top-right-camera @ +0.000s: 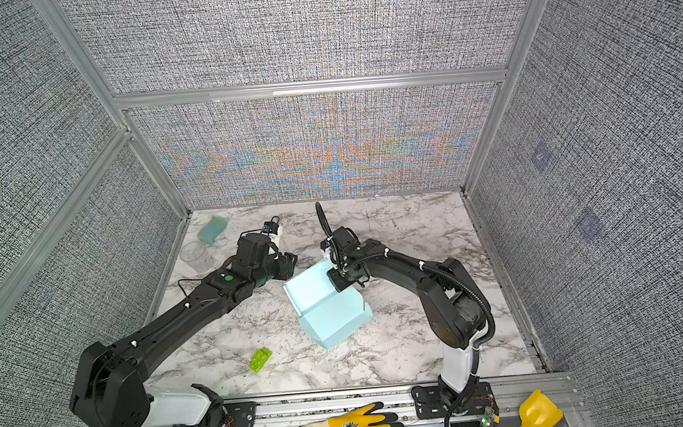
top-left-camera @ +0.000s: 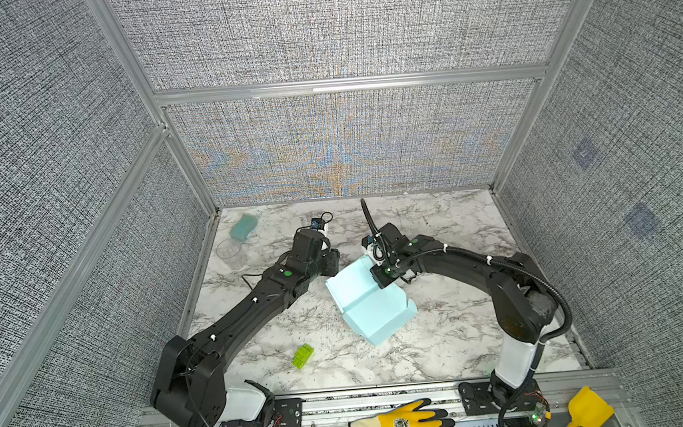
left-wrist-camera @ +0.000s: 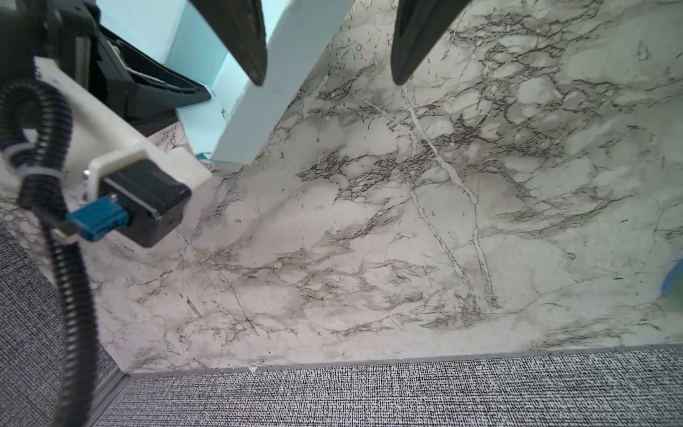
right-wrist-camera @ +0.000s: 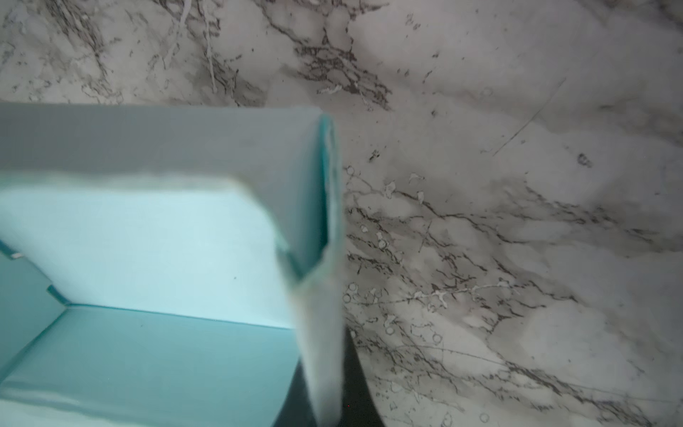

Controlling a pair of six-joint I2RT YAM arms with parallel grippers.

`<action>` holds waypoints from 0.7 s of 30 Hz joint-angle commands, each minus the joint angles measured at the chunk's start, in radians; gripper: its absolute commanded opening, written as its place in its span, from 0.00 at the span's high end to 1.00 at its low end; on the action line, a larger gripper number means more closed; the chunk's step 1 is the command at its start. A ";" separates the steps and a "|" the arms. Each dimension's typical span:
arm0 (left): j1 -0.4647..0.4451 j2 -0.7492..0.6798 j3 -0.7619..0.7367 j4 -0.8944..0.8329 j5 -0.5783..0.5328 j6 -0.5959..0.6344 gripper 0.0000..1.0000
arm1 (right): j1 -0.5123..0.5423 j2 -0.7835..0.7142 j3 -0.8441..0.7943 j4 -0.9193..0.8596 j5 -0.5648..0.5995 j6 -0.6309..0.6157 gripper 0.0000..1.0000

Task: Fold the paper box

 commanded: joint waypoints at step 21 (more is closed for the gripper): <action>0.002 0.088 -0.114 0.050 0.234 0.044 0.52 | -0.009 0.261 0.333 -0.352 0.023 -0.112 0.96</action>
